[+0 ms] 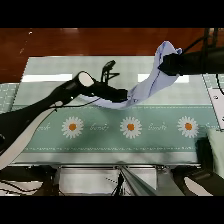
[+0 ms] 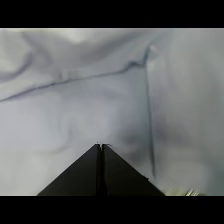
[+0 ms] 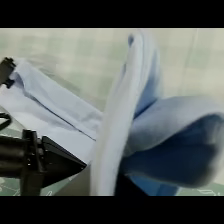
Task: Fold the shirts.
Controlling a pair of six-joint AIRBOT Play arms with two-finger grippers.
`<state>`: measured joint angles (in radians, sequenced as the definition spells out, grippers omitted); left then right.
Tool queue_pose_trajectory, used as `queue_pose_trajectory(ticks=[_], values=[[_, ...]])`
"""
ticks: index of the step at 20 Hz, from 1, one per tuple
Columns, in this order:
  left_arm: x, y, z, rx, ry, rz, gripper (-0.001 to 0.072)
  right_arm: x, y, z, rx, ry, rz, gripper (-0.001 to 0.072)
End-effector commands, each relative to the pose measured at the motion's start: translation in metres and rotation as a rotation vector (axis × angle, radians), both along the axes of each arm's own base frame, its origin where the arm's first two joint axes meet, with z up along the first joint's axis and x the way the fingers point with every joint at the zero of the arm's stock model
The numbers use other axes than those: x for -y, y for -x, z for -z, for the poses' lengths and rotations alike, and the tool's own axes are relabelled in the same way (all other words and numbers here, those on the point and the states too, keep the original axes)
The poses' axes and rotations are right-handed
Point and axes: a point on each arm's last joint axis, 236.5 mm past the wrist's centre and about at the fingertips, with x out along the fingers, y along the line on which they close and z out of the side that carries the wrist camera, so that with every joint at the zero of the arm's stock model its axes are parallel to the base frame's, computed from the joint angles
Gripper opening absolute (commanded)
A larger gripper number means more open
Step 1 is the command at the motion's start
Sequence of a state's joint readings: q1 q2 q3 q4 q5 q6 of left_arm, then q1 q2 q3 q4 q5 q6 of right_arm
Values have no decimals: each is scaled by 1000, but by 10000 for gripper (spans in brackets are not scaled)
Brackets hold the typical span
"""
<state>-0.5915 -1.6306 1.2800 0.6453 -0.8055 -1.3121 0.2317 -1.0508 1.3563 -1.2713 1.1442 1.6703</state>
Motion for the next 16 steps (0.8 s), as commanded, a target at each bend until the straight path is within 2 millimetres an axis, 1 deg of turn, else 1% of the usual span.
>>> queue_pose_trajectory(ticks=[1, 2, 3, 4, 5, 6, 7, 8, 9, 10, 11, 12, 13, 14, 15, 16], values=[[43, 42, 19, -109, 32, 38, 20, -2, 25, -7, -10, 50, 11, 26], [53, 52, 25, -117, 38, 62, 20, -3, 29, -8, -13, 54, 10, 26], [55, 54, 30, -102, 31, 79, 21, -4, 31, -8, -14, 56, 8, 26], [50, 48, 32, -101, 26, 72, 21, -4, 32, -9, -14, 56, 7, 26], [39, 36, 31, -102, 28, 49, 20, -3, 32, -9, -13, 60, 9, 26], [22, 17, 24, -104, 37, 10, 20, 0, 30, -9, -4, 68, 16, 26], [-1, -8, 13, -89, 51, -38, 19, 4, 25, -11, 17, 81, 27, 26], [-28, -33, -2, -56, 65, -89, 19, 4, 19, -15, 45, 79, 35, 26], [-62, -62, -23, -19, 86, -168, 19, 2, 13, -18, 66, 66, 38, 26], [-99, -88, -45, 27, 103, -251, 19, -6, 6, -17, 78, 52, 29, 26], [-143, -112, -71, 80, 122, -345, 19, -14, 0, -13, 84, 49, 11, 26], [-186, -129, -96, 134, 135, -432, 19, -28, -6, -3, 80, 51, -19, 26], [-232, -141, -124, 192, 146, -522, 19, -44, -10, 8, 70, 55, -53, 26], [-272, -145, -147, 240, 150, -596, 19, -63, -16, 23, 60, 58, -90, 26], [-312, -144, -169, 287, 151, -665, 19, -84, -22, 40, 50, 56, -121, 26], [-344, -138, -187, 322, 148, -716, 19, -105, -28, 55, 46, 50, -146, 26]])
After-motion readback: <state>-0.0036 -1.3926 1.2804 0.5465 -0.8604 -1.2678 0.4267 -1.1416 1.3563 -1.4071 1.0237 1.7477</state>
